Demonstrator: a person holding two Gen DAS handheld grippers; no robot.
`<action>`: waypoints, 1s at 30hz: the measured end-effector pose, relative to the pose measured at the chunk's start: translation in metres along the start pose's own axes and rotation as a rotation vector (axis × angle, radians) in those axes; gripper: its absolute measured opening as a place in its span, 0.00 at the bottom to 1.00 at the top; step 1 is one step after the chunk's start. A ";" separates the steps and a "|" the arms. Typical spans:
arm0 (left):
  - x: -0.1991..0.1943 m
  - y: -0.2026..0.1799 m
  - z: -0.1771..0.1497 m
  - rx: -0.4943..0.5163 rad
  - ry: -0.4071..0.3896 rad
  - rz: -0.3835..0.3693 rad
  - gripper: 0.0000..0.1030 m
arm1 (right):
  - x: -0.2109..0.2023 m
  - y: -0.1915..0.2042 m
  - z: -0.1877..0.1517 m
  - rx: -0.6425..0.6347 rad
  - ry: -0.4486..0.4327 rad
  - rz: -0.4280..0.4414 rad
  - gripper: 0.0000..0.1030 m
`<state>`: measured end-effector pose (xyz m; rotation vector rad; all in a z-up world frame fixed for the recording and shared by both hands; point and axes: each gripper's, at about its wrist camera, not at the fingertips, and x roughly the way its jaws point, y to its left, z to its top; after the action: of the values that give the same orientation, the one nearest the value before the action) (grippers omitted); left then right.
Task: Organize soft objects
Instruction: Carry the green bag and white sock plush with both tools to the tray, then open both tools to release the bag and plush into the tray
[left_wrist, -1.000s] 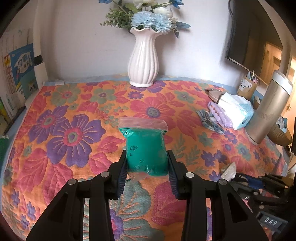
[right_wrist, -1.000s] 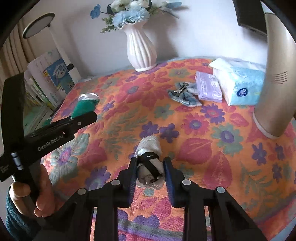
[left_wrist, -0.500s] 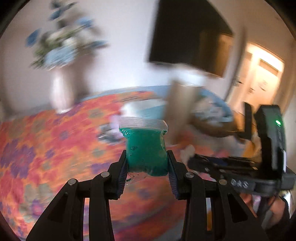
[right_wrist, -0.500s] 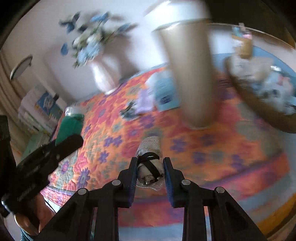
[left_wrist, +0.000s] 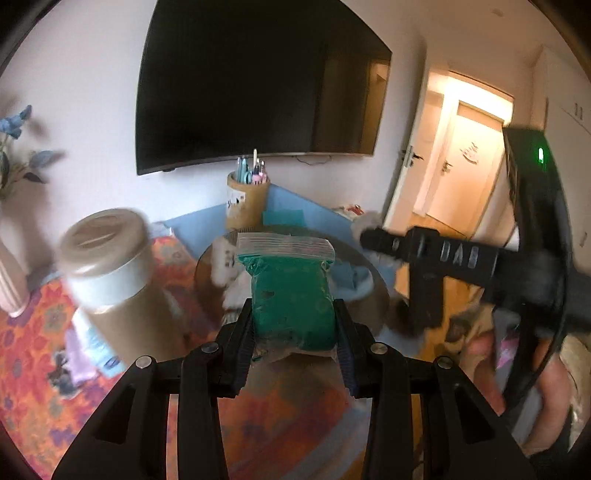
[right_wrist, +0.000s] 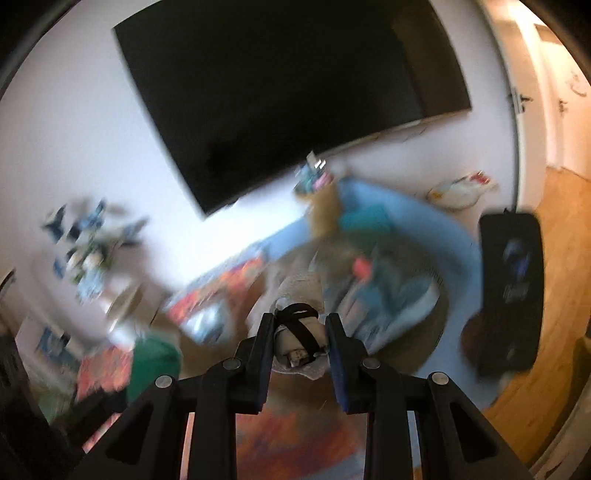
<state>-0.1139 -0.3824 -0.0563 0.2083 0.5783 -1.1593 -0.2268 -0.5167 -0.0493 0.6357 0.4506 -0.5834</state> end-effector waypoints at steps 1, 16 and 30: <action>0.013 -0.002 0.002 -0.011 -0.005 0.022 0.35 | 0.006 -0.004 0.010 0.008 -0.001 -0.001 0.26; 0.112 -0.011 0.053 -0.016 -0.009 0.092 0.71 | 0.131 -0.051 0.077 0.143 0.142 0.010 0.34; 0.052 -0.034 0.034 0.031 -0.107 0.068 0.83 | 0.069 -0.044 0.065 0.100 0.079 0.039 0.52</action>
<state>-0.1197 -0.4531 -0.0513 0.1903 0.4561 -1.1068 -0.1889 -0.6136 -0.0591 0.7635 0.4839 -0.5474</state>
